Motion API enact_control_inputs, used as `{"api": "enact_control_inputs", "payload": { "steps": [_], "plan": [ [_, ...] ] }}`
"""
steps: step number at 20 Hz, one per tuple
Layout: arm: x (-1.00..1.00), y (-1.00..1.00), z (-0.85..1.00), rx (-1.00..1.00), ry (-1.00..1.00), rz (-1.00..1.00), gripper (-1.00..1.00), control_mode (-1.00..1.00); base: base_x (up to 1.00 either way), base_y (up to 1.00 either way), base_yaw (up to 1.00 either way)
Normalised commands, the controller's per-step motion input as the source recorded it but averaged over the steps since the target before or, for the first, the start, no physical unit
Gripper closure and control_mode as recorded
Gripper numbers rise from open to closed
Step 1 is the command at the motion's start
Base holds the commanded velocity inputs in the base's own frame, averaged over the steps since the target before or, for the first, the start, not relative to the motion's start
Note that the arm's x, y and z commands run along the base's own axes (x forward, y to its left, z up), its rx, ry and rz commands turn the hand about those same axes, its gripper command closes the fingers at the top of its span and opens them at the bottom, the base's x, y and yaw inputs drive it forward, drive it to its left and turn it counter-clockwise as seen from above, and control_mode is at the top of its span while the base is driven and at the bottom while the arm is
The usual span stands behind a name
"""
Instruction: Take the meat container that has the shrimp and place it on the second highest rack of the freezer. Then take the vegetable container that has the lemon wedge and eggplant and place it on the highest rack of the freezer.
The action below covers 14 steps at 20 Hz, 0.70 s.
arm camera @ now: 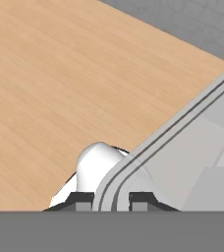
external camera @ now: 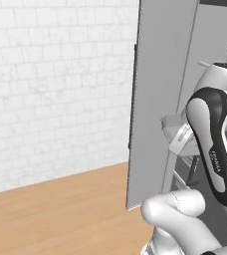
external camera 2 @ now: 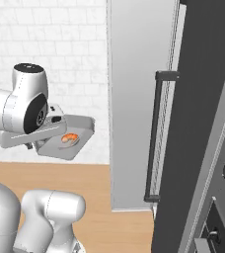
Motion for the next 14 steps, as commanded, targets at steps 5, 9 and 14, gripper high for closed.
{"api": "enact_control_inputs", "payload": {
  "steps": [5, 9, 14],
  "plan": [
    [0.00, 0.00, 0.00, 0.00, 0.00, 0.00, 1.00, 1.00, 0.11, 0.49, -0.44],
    [0.00, 0.00, 0.00, 0.00, 0.00, 0.00, 1.00, 1.00, 0.19, 0.64, -0.50],
    [0.00, 0.00, 0.00, 0.00, 0.00, 0.00, 1.00, 1.00, 0.39, 0.72, -0.49]
  ]
}}
